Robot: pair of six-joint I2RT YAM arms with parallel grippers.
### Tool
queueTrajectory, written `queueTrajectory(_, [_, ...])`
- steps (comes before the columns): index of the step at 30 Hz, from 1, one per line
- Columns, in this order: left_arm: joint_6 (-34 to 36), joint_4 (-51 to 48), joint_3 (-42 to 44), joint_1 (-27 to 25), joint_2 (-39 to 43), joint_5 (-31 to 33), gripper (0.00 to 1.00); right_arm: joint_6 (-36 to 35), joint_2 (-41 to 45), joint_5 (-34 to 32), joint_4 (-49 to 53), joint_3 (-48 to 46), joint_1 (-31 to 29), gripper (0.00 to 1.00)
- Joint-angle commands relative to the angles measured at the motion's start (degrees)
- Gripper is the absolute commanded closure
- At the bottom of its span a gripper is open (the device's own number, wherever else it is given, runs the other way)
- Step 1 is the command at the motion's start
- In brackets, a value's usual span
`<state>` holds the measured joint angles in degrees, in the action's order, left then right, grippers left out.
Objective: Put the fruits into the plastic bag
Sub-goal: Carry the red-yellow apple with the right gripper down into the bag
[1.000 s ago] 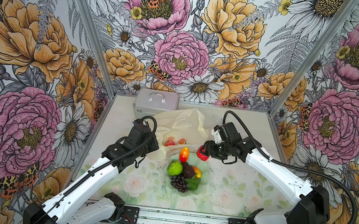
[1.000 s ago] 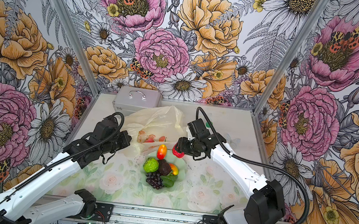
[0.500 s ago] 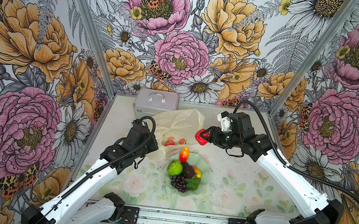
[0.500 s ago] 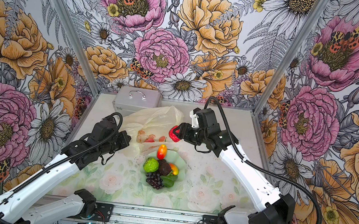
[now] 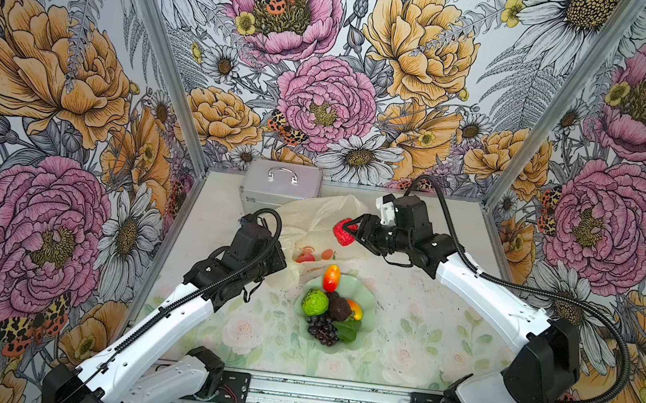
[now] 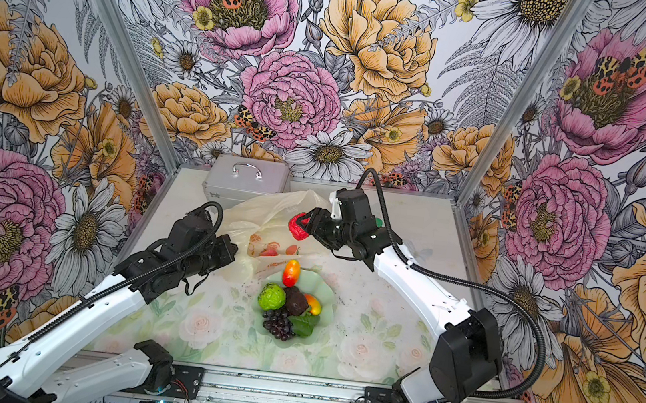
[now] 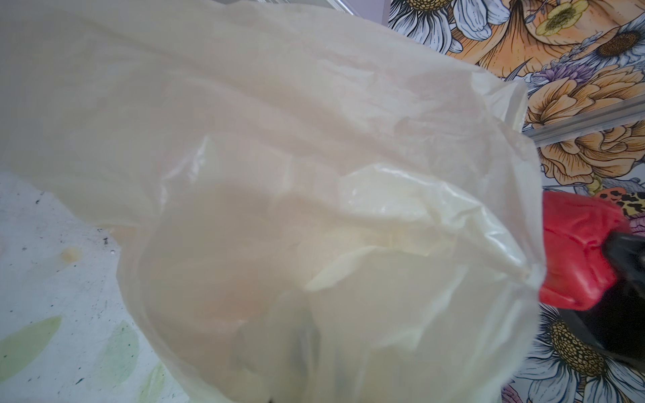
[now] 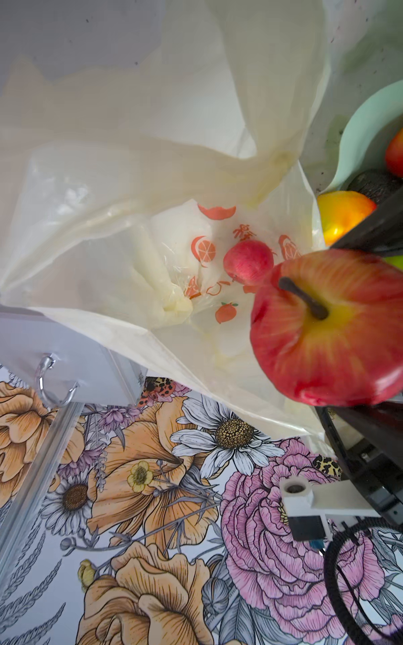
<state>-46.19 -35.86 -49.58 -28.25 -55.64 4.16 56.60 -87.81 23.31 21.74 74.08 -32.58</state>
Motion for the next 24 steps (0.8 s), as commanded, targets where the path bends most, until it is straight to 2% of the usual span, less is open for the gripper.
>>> queueTrajectory(1, [-0.5,2.3,-0.7,0.1,-0.7,-1.4,1.00,1.1,-2.8,0.6,-2.9,1.8,-1.2,0.39])
queueTrajectory(12, [-1.1,4.4,-0.9,-1.6,-3.3,-1.3,1.00,5.7,-15.8,-2.1,-3.7,7.9,-3.0,0.37])
queueTrajectory(18, [-1.0,5.4,-1.3,-1.9,-4.8,-1.6,1.00,11.3,-21.8,-2.8,-10.1,9.1,-2.9,0.35])
queueTrajectory(24, [-0.9,5.8,-1.4,-2.0,-5.6,-1.9,1.00,13.8,-26.3,-1.4,-14.2,11.8,-3.3,0.25])
